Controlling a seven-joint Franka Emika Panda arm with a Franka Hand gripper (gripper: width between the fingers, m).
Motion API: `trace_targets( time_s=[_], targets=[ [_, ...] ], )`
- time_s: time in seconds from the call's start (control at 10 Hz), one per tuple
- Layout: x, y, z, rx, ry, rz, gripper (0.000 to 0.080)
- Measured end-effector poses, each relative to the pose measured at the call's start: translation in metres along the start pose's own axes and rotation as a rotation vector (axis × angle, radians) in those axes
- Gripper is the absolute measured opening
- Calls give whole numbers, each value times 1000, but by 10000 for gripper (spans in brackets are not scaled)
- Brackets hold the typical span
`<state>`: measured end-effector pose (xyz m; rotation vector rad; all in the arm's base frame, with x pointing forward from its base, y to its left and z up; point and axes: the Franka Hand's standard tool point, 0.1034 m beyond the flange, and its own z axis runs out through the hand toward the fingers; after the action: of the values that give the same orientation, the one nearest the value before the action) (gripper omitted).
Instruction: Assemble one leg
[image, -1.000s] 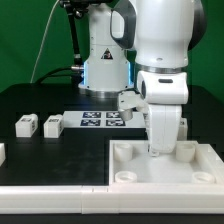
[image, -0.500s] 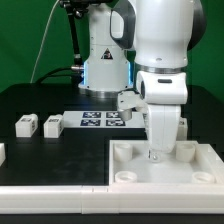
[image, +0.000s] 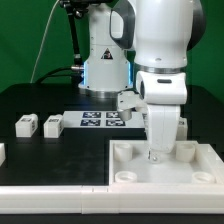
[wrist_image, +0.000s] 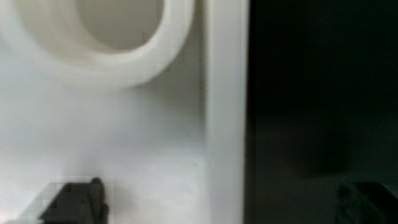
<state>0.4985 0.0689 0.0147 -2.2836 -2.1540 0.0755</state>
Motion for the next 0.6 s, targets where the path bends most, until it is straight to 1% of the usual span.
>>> trace_targets(
  time_s=[0.2, 0.3, 0.4, 0.6],
  targets=[
    [0, -15, -21, -14, -6, 69, 649],
    [-1, -24, -30, -7, -15, 113, 649],
    [0, -26, -36, -16, -14, 121, 649],
    [-1, -27, -30, -7, -15, 138, 649]
  ],
)
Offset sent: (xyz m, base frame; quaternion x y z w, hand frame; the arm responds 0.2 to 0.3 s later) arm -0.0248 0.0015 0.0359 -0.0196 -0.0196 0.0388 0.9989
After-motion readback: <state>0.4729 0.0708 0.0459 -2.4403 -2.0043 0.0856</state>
